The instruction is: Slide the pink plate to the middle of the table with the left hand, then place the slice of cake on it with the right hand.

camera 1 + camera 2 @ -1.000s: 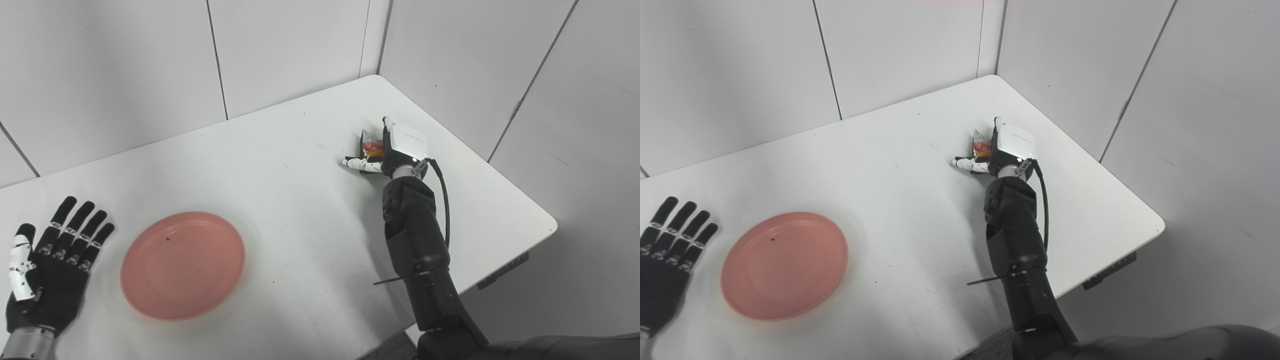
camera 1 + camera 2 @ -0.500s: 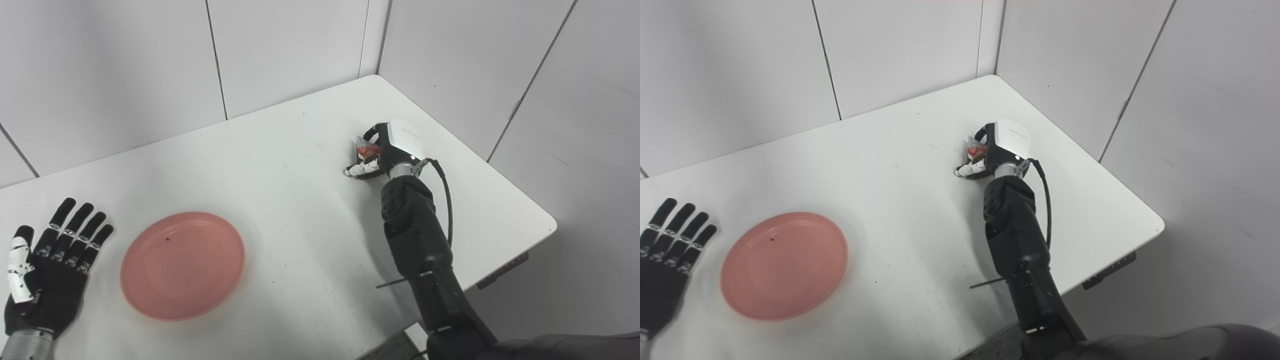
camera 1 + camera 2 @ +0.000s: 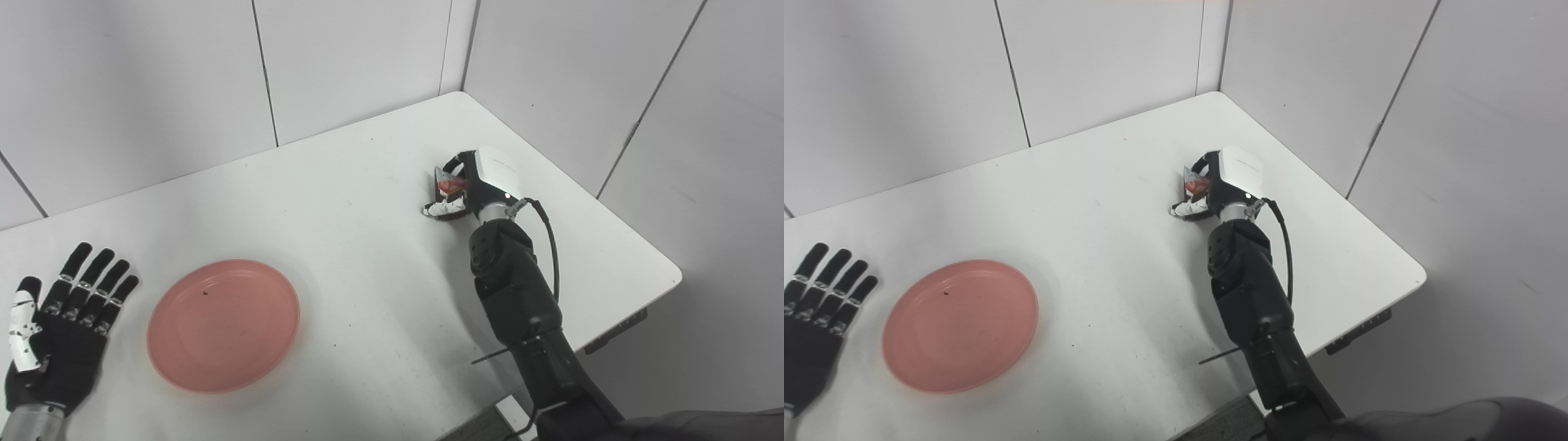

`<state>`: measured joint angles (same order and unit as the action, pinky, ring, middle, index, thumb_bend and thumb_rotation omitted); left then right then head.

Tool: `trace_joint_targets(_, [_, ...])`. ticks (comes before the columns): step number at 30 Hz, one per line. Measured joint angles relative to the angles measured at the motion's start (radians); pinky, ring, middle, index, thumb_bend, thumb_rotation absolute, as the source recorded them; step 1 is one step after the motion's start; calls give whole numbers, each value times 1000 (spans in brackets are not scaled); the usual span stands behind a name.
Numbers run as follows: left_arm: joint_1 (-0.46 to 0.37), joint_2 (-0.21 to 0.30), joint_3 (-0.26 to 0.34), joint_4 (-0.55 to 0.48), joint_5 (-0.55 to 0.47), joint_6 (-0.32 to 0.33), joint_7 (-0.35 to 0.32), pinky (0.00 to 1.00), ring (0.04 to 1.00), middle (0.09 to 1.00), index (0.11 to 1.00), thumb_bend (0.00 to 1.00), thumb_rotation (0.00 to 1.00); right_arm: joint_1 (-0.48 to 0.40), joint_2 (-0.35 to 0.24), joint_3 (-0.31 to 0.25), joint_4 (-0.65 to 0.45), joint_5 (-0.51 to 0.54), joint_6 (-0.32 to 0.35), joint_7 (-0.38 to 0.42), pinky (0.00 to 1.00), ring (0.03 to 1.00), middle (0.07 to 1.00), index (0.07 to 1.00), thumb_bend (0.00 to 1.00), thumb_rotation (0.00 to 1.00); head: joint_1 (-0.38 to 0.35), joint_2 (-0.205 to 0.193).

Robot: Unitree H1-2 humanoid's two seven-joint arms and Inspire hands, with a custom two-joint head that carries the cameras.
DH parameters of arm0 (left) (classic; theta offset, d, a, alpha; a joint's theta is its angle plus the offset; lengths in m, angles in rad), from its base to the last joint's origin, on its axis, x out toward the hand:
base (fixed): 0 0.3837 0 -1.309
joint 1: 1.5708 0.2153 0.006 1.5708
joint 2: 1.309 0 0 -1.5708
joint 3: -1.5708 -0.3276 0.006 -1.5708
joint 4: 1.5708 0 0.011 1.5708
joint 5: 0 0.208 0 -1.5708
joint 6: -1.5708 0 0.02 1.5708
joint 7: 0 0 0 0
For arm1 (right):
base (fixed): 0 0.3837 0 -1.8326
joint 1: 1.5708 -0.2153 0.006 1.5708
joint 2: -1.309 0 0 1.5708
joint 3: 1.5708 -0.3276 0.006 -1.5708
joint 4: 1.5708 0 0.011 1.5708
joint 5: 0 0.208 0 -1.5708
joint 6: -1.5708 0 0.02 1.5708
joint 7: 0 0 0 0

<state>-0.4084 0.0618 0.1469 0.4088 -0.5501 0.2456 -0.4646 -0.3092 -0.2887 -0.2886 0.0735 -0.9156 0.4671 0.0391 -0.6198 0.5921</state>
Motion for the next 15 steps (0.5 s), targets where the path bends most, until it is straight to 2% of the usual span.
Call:
trace_joint_targets(3, [2,-1,-1,-4,0,0,5,868,865,864,854,382,1000,0,11,-27,-33,-25,1,30,267,353,434,522,525,0,11,-2])
trace_joint_targets(9, [5,-3,-15,-10,2,-1,13,880,878,874,861,387,1000,-2,12,-20,-130,-73,2,88,260,342,427,542,520,0,55,-5])
trace_joint_targets(10, [11,-6,-20,-21,3,-2,16,883,880,875,864,388,1000,-1,16,-13,-195,-94,6,131,262,346,428,543,520,0,69,-5])
trace_joint_targets(11, [15,-8,-23,-28,3,-2,18,880,879,875,865,388,1000,-6,19,-6,-240,-108,6,141,270,354,430,542,520,0,74,-5])
trace_joint_targets(15, [28,-24,-47,-50,28,-18,39,875,881,877,868,387,1000,-38,36,-1,-324,-140,6,203,279,370,433,540,521,0,110,-5])
